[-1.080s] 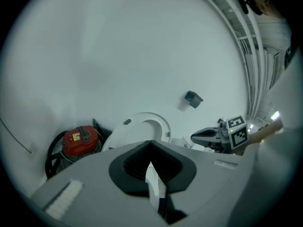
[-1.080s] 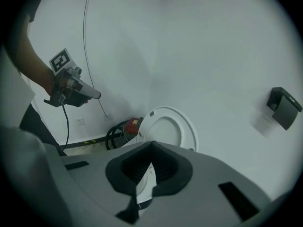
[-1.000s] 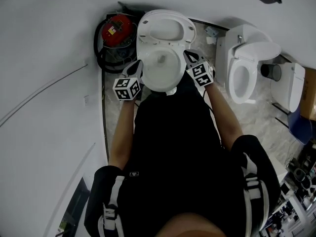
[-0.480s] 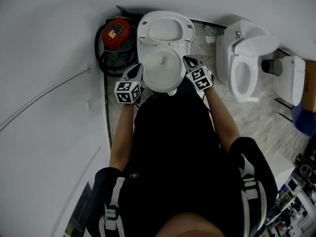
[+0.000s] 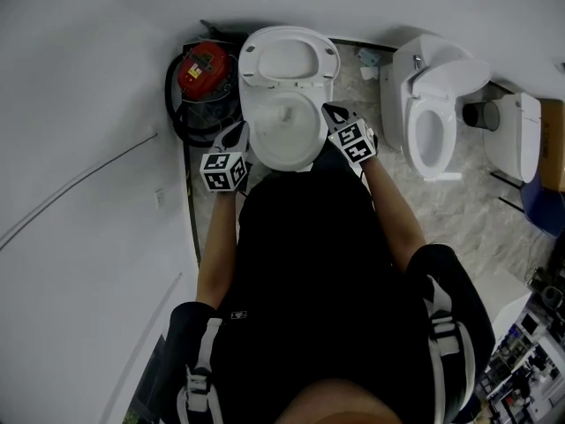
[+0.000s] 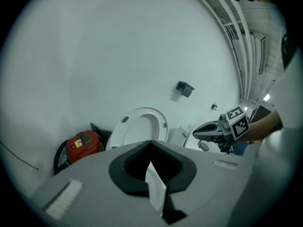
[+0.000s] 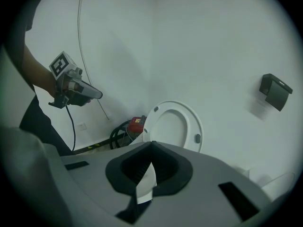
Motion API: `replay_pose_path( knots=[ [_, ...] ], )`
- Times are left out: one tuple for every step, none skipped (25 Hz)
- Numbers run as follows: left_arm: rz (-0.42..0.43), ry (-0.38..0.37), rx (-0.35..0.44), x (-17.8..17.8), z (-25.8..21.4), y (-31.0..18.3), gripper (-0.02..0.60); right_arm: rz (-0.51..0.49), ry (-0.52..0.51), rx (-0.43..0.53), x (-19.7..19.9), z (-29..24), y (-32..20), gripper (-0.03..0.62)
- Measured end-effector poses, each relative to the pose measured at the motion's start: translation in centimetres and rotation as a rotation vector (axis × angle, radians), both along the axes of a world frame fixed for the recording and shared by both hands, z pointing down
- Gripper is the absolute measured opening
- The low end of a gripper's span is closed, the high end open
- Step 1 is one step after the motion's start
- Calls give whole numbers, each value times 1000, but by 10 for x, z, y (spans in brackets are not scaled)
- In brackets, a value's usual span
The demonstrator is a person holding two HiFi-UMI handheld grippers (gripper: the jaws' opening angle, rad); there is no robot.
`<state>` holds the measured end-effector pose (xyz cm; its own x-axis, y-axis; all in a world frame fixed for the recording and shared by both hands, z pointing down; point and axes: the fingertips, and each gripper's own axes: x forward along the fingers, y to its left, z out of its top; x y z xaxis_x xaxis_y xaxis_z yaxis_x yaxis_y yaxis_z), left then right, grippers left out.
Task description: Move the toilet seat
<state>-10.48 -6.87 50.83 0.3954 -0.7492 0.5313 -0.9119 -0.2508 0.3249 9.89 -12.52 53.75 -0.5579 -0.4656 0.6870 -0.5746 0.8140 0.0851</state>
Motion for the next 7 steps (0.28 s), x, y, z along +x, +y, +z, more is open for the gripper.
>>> replay_pose_path(
  knots=[
    [1,3,0,1,0,-2,-3,0,1,-1,2,-1,-1,2],
    [3,4,1,3,-1,-3,-3,2,3,-1,3,-2,-1,2],
    [7,6,3,4,-2,-5,-3,4,5,-1,5,-3,-2,2],
    [11,7,5,6,-2,-6,-3,8,6,1,7,-4,-3,2],
    [15,8,7,7,-3,-8,-3,12,8,2,9,-4,-4,2],
    [19,9,8,8,-4,-9,-3,16,9,4,10,-4,-6,2],
    [23,10,9,9,-4,-10,-3,21,10,5,12,-4,-7,2]
  ],
)
